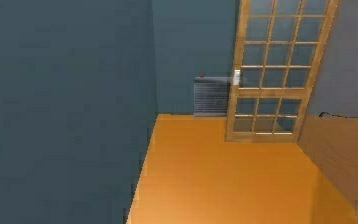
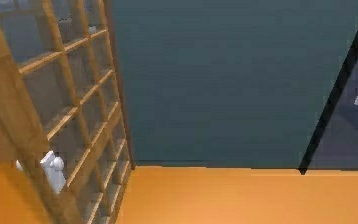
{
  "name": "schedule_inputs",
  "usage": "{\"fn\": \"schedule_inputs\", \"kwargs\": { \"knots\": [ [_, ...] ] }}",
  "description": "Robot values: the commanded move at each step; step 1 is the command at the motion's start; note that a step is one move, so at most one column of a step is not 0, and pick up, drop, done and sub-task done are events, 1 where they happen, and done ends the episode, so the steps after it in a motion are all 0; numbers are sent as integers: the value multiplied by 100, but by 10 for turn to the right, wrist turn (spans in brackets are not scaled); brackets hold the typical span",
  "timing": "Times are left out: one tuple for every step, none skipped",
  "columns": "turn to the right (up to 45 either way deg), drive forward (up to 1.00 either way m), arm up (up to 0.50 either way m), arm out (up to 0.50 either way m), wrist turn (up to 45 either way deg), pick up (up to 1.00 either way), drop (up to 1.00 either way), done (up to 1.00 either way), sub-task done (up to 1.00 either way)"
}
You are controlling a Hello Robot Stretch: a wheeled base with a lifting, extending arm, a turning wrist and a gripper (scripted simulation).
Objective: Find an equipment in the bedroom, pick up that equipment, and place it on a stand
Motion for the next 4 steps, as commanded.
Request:
{"fn": "schedule_inputs", "kwargs": {
  "knots": [
    [0,5,0,0,0,0,0,0,0],
    [0,60,0,0,0,0,0,0,0],
    [330,0,0,0,0,0,0,0,0],
    [0,55,0,0,0,0,0,0,0]
  ]
}}
